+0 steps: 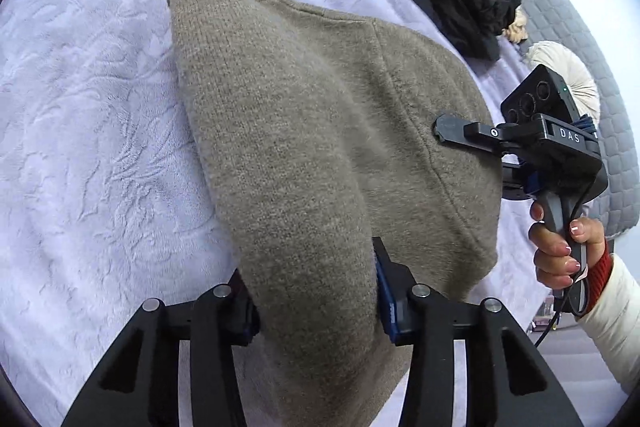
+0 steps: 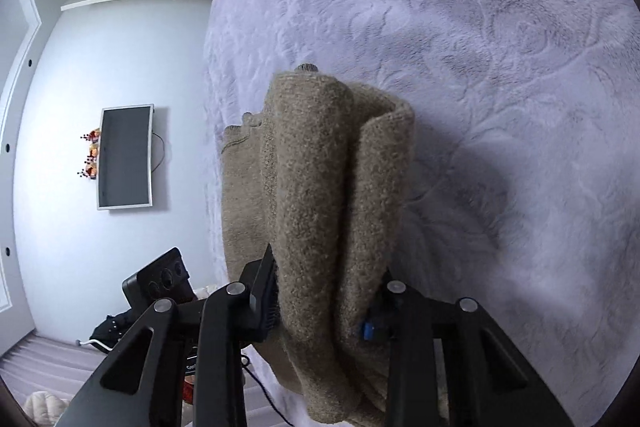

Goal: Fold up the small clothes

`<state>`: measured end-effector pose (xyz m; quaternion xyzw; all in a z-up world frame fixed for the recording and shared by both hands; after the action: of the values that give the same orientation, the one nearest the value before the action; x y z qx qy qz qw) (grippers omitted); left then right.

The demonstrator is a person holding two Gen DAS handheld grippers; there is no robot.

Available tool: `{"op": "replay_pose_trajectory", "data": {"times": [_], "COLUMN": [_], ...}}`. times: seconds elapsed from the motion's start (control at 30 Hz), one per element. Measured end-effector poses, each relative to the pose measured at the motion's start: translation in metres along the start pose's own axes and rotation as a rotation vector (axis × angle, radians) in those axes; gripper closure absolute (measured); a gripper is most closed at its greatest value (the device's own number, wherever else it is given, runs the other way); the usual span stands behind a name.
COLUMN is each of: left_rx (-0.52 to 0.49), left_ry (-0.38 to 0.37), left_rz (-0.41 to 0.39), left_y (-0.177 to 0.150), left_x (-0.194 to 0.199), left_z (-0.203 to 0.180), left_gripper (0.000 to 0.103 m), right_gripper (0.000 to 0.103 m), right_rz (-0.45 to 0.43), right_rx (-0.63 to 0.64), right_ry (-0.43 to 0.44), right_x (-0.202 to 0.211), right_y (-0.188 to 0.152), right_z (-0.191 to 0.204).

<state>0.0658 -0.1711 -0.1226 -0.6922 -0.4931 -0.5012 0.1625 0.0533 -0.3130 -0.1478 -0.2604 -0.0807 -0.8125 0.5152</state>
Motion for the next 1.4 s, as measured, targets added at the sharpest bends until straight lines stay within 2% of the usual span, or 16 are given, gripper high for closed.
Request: {"op": "replay_pose_trajectory", "data": {"times": [0.27,0.47,0.6,0.7,0.8,0.87,0.93,1.03,1.13,1.17,1.2,1.23,1.3,1.33,1.37,1.4], "left_rx": [-0.022,-0.022,0.024,0.038,0.098,0.146,0.163,0.169,0.189,0.189,0.186,0.179,0.169,0.17,0.171,0.17], "left_ry": [-0.047,0.028,0.083,0.155,0.195,0.194,0.212,0.231,0.237,0.247,0.268,0.293,0.303,0.309,0.322,0.337], "left_rz": [-0.023,0.028,0.077,0.117,0.123,0.108,0.11,0.097,0.091,0.089,0.087,0.08,0.073,0.074,0.076,0.079], "left_y": [-0.043,-0.105,-0.14,-0.163,-0.176,-0.177,-0.18,-0.186,-0.189,-0.195,-0.191,-0.192,-0.197,-0.197,-0.196,-0.195], "left_x": [0.068,0.102,0.096,0.081,0.074,0.079,0.087,0.097,0.104,0.109,0.108,0.111,0.122,0.124,0.126,0.127], "left_z": [-0.019,-0.009,0.01,0.03,0.047,0.054,0.056,0.059,0.06,0.064,0.063,0.063,0.067,0.067,0.068,0.069], "left_gripper": [0.056,0.056,0.056,0.056,0.05,0.05,0.04,0.039,0.035,0.027,0.009,0.006,0.006,0.006,0.006,0.006], "right_gripper": [0.069,0.069,0.069,0.069,0.063,0.044,0.035,0.035,0.035,0.035,0.035,0.035,0.04,0.056,0.09,0.095], "right_rz": [0.031,0.111,0.15,0.176,0.159,0.117,0.079,0.087,0.093,0.096,0.098,0.106,0.127,0.141,0.157,0.162], "right_rx": [0.009,-0.039,-0.098,-0.091,-0.115,-0.115,-0.057,0.024,0.056,0.058,0.056,0.051,0.022,0.005,-0.006,0.003], "right_ry": [0.047,0.085,0.105,0.04,-0.082,-0.145,-0.218,-0.295,-0.289,-0.269,-0.258,-0.251,-0.265,-0.263,-0.267,-0.279], "right_x": [0.011,-0.023,-0.063,-0.092,-0.105,-0.1,-0.087,-0.075,-0.069,-0.07,-0.074,-0.079,-0.089,-0.098,-0.105,-0.107], "right_y": [-0.053,-0.117,-0.146,-0.156,-0.153,-0.148,-0.148,-0.159,-0.175,-0.181,-0.181,-0.189,-0.19,-0.19,-0.19,-0.19], "right_z": [0.045,0.044,0.025,0.002,-0.022,-0.025,-0.019,-0.007,0.006,0.01,0.014,0.015,0.008,0.005,0.002,0.003]}}
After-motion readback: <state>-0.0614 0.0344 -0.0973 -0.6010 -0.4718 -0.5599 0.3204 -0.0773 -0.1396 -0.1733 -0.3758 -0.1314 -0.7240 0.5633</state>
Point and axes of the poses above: each gripper's, at about its wrist camera, not at the fingertips, and x roughly against the way its jaws point, z to its left, y to its top, the point moved 6 cm from there along -x, roughly the way its jaws point, and after that the axes turned 7 degrees about -x, right-handed, at the moved point
